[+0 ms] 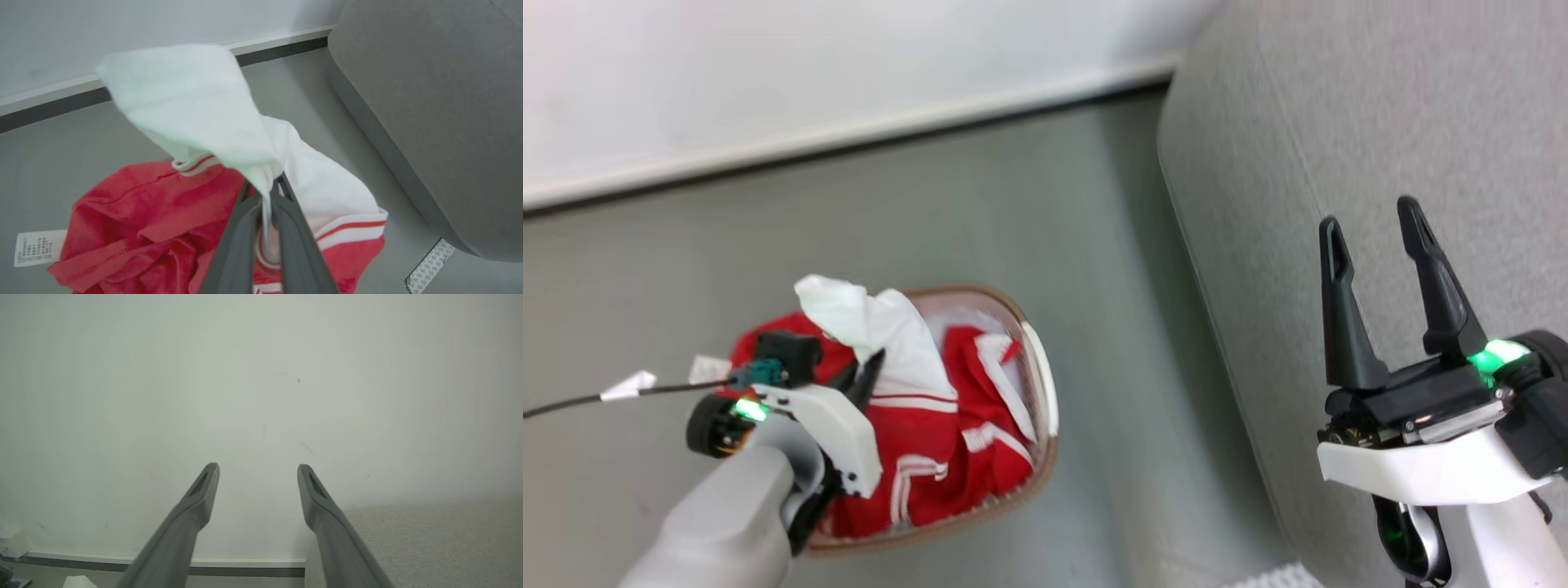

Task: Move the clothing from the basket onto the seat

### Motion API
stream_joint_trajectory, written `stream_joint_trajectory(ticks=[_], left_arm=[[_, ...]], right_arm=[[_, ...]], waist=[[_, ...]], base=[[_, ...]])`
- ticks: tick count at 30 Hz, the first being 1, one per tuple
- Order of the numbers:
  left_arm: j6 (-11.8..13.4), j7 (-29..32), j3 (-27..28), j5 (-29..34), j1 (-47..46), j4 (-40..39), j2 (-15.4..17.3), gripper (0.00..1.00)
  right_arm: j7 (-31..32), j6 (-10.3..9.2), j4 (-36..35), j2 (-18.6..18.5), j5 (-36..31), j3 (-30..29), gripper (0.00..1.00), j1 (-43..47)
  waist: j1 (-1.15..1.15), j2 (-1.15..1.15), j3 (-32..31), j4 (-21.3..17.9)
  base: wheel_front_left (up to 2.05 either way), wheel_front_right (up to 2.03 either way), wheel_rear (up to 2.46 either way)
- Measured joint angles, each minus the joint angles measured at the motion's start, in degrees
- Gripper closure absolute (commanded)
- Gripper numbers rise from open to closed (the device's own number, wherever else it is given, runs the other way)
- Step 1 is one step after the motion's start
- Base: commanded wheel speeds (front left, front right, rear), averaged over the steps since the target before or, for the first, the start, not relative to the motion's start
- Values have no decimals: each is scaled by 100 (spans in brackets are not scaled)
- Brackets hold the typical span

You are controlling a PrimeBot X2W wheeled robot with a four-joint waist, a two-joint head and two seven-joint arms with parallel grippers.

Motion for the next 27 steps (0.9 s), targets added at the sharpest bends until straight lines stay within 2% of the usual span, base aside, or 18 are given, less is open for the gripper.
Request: stream_joint_trajectory(ticks=[6, 17, 27], left_arm=[[5, -9, 324, 209, 298, -545, 11, 100], [322, -13, 1258, 889, 928, -1960, 19, 100], [641, -13, 1462, 1386, 1030, -3016, 74, 100]], right_arm=[[-1, 0, 224, -2, -9, -57, 0, 210], [-1, 0, 584, -1, 7, -81, 0, 733], [-1, 0, 712, -1, 48, 15, 0, 944]], waist=[[0, 0, -694, 215], [-1, 0, -1792, 520], [-1, 0, -2418, 678]], base=[[0, 0, 0], [0, 0, 0], [0, 0, 0]])
